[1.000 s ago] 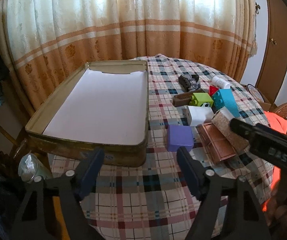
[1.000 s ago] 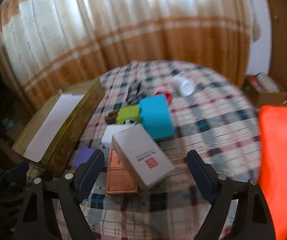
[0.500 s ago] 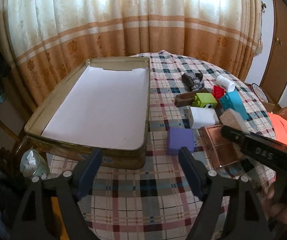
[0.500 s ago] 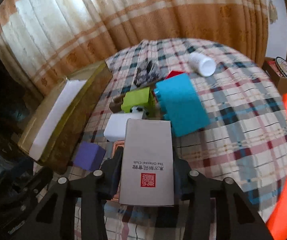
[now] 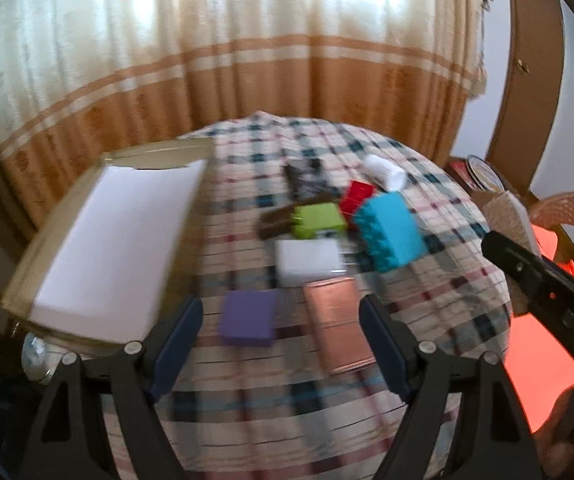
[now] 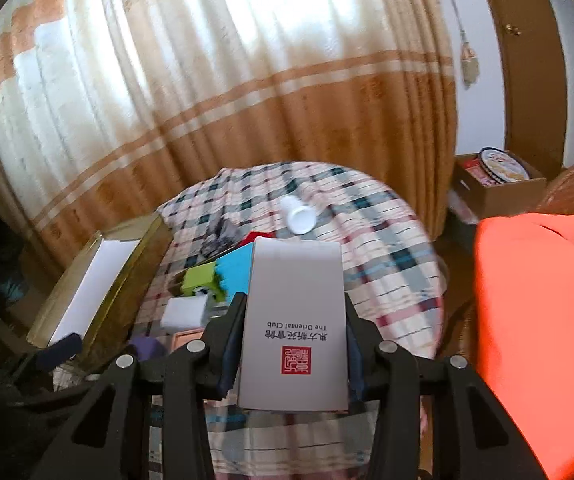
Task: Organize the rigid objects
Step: 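Grasp the copper metal box with the left gripper while the right gripper grasps the white Oriental Club box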
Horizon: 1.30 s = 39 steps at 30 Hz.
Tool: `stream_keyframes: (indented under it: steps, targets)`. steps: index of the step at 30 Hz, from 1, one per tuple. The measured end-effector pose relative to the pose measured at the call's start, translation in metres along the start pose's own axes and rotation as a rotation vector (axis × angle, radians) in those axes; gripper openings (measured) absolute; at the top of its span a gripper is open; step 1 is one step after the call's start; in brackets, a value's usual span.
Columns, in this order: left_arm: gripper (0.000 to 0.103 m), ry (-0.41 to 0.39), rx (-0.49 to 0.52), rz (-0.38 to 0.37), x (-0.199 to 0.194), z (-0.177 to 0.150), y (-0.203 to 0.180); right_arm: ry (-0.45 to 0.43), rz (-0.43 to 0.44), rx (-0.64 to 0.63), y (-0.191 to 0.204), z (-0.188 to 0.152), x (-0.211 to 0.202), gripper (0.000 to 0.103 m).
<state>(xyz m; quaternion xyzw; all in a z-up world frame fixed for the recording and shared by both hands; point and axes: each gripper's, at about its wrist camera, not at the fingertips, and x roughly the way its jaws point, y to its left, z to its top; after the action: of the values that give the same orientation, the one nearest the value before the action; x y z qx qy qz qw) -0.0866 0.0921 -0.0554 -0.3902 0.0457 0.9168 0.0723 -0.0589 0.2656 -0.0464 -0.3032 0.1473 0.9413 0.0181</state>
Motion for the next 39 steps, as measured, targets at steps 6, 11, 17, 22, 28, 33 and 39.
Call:
stream_keyframes:
  steps: [6,11,17,22,28,33,39]
  targets:
    - [0.069,0.122,0.002,-0.009,0.038,0.003,-0.029,-0.018,-0.020,0.016,-0.012,-0.004,-0.011,0.046]
    - [0.067,0.165,-0.009,-0.007,0.051,-0.001,-0.034,-0.009,-0.014,0.027,-0.018,-0.007,-0.013,0.046]
    - [0.055,0.190,-0.028,-0.024,0.059,-0.006,-0.034,0.002,-0.008,0.040,-0.019,-0.008,-0.013,0.046]
    - [0.047,0.160,-0.019,-0.036,0.056,-0.009,-0.033,0.003,-0.012,0.041,-0.016,-0.011,-0.014,0.046]
    - [0.047,0.155,-0.044,-0.090,0.049,-0.006,-0.026,-0.008,-0.030,0.034,-0.012,-0.011,-0.021,0.046]
    - [0.046,0.104,-0.043,-0.113,0.027,-0.001,-0.019,-0.018,-0.051,0.034,-0.006,-0.010,-0.027,0.046]
    - [0.046,0.041,-0.046,-0.142,0.002,0.004,-0.003,-0.029,-0.052,0.016,0.011,-0.008,-0.030,0.046]
